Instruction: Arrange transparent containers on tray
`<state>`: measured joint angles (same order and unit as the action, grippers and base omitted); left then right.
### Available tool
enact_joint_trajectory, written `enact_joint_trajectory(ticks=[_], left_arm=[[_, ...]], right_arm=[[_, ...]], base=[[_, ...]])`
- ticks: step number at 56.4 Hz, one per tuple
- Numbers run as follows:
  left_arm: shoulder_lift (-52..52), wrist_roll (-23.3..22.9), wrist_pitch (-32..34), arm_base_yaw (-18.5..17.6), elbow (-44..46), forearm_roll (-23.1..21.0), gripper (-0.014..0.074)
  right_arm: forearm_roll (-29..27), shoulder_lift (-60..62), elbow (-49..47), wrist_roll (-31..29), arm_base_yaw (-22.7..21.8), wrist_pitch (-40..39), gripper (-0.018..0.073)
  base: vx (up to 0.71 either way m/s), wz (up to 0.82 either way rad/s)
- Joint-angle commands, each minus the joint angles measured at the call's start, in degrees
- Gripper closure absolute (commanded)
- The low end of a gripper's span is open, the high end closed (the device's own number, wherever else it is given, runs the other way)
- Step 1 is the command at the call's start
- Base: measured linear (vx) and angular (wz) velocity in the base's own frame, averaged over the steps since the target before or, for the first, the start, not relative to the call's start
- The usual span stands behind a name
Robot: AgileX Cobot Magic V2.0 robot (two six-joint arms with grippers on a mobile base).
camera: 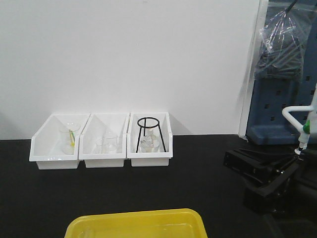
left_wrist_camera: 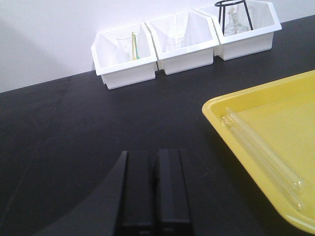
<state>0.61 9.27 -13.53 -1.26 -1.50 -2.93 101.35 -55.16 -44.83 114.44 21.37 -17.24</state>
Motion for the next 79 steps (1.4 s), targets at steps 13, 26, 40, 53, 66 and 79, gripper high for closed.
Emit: enact_joint_trajectory(ticks=[13,26,40,53,66,79], left_arm=[[0.81,-0.68,4.46,0.13,-2.18,-0.16,0.0603],[0.81,-0.68,4.46,0.13,-2.18,-0.16,0.0603],[0.81,-0.68,4.46,0.13,-2.18,-0.16,0.0603],[0.81,-0.68,4.46,0.13,-2.18,-0.16,0.0603],[0.81,-0.68,4.46,0.13,-2.18,-0.16,0.0603],[0.81,-0.68,4.46,0.13,-2.18,-0.16,0.0603]], right_arm=[[-1.88,0.72,-1.74,-1.76,-0.23,0.10,0.0571],[-40.05,0.72,-1.74,-44.01,-0.23,7.01,0.0571],[-98.28,0.99,-1.89,-103.65,-0.23,23.23,0.0571],[-108.34,8.98,5.99,-120.63,-0.28,22.50,0.0571],[-104.50,28.77,22.15,-115.32,-11.83,19.61,0.0571],[-103.08,46.45,38.37,-116.09,-22.60,19.61,0.0571]], base=[[0.00,0.00],[0.00,0.00],[0.00,0.00],[0.00,0.00],[0.00,0.00],[0.00,0.00]])
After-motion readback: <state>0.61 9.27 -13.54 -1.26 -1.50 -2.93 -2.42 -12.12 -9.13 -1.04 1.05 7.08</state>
